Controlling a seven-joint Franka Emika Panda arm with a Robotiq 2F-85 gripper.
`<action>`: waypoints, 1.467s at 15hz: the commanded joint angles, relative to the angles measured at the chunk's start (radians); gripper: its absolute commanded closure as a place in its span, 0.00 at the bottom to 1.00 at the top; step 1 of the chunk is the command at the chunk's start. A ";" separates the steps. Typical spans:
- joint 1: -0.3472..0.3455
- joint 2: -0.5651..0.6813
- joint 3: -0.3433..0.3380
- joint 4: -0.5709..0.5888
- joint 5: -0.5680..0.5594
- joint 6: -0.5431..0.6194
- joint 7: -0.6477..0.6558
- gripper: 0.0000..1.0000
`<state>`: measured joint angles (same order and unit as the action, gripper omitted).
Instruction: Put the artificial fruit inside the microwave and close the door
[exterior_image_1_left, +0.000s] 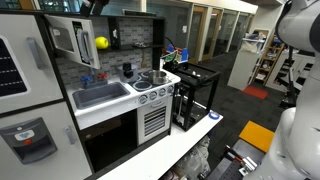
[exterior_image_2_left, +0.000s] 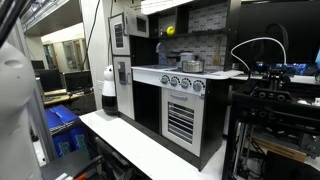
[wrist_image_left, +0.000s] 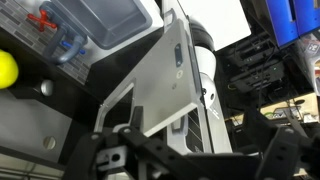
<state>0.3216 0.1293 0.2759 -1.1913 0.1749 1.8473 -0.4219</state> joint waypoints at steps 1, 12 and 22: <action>0.036 0.075 0.013 0.114 -0.061 -0.018 0.032 0.00; 0.072 0.110 0.005 0.126 -0.187 -0.022 0.107 0.00; 0.073 0.085 -0.001 0.061 -0.284 -0.040 0.071 0.00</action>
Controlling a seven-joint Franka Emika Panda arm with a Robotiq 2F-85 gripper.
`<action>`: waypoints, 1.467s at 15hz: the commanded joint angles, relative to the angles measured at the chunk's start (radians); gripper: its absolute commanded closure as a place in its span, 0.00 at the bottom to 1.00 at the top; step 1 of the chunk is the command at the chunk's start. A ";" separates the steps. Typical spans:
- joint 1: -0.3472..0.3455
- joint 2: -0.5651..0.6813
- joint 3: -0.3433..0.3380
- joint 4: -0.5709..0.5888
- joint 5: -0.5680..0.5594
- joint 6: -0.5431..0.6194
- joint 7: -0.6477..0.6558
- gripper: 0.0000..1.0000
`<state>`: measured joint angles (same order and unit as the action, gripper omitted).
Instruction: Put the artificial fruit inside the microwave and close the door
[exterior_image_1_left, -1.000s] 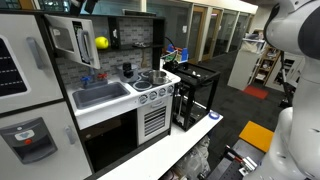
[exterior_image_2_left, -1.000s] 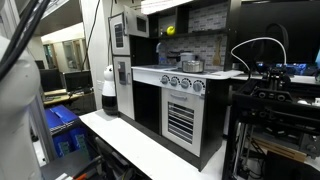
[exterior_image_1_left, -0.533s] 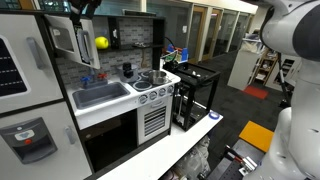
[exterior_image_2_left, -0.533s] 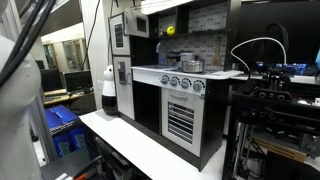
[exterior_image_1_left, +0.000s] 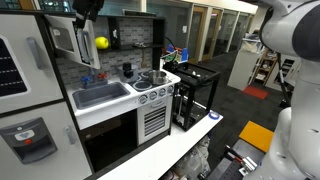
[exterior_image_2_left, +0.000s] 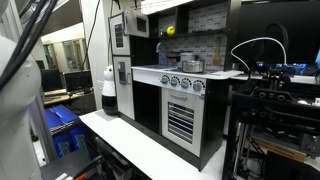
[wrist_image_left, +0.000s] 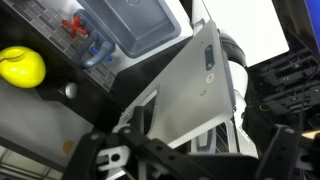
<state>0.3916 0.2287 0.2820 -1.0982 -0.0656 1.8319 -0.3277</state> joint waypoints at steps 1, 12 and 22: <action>0.000 -0.016 -0.008 -0.040 -0.055 -0.027 -0.024 0.00; -0.016 -0.042 -0.037 -0.070 -0.121 -0.049 -0.030 0.00; -0.056 -0.091 -0.112 -0.170 -0.160 -0.028 -0.043 0.00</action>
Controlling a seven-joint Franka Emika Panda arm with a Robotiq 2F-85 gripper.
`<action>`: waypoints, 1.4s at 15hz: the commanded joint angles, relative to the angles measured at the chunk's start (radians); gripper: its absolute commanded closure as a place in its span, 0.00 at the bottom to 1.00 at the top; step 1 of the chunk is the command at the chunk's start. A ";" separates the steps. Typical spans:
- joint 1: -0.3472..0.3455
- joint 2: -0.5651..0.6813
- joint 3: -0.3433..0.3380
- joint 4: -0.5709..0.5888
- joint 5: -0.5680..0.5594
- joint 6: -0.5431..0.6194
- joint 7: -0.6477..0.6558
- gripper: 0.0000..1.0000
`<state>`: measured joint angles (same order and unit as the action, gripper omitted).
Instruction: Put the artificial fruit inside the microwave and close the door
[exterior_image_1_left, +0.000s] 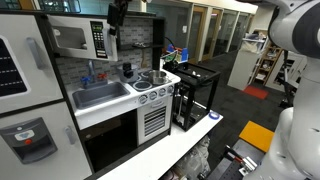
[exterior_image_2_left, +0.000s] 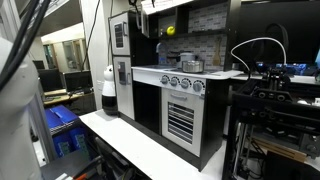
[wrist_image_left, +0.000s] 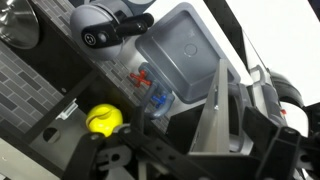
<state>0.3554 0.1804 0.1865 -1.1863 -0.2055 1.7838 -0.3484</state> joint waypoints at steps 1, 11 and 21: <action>-0.024 -0.045 -0.024 -0.093 -0.027 0.023 -0.023 0.00; -0.046 -0.067 -0.052 -0.114 0.030 -0.036 -0.076 0.00; -0.018 -0.118 -0.056 -0.032 0.286 -0.148 -0.169 0.00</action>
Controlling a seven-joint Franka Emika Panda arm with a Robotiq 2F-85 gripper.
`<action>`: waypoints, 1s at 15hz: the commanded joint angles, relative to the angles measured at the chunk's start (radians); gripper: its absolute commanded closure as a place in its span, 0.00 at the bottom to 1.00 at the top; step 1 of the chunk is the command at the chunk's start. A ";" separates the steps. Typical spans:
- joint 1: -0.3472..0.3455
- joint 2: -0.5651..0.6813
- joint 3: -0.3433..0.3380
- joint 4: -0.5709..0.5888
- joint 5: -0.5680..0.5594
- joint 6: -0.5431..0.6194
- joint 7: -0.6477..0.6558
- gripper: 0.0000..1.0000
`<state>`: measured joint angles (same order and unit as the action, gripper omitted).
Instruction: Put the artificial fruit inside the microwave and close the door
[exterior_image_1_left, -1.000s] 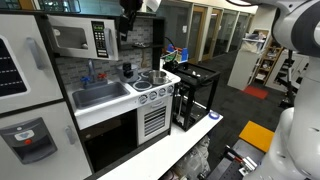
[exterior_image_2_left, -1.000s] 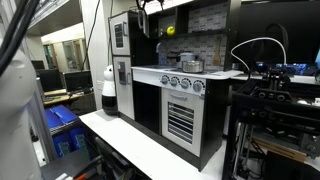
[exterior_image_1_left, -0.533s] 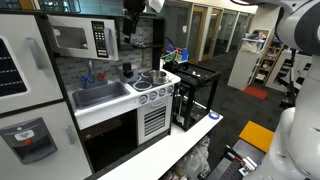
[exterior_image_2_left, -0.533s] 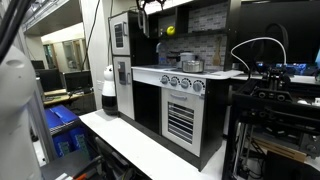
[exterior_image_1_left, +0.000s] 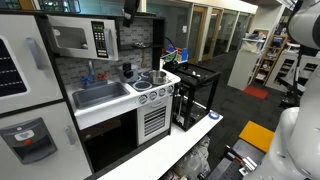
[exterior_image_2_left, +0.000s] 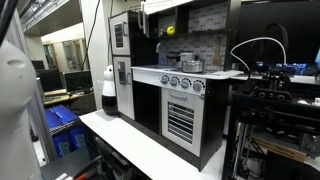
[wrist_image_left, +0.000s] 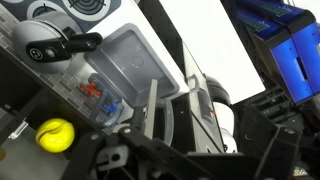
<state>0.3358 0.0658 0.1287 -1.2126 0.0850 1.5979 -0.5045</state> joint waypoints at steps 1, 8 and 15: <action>0.004 -0.006 0.001 -0.015 -0.012 0.067 -0.009 0.00; 0.009 -0.023 0.002 -0.153 -0.010 0.360 0.027 0.00; 0.020 -0.030 0.007 -0.262 -0.009 0.559 0.033 0.00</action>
<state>0.3533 0.0635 0.1336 -1.4023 0.0782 2.0770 -0.4785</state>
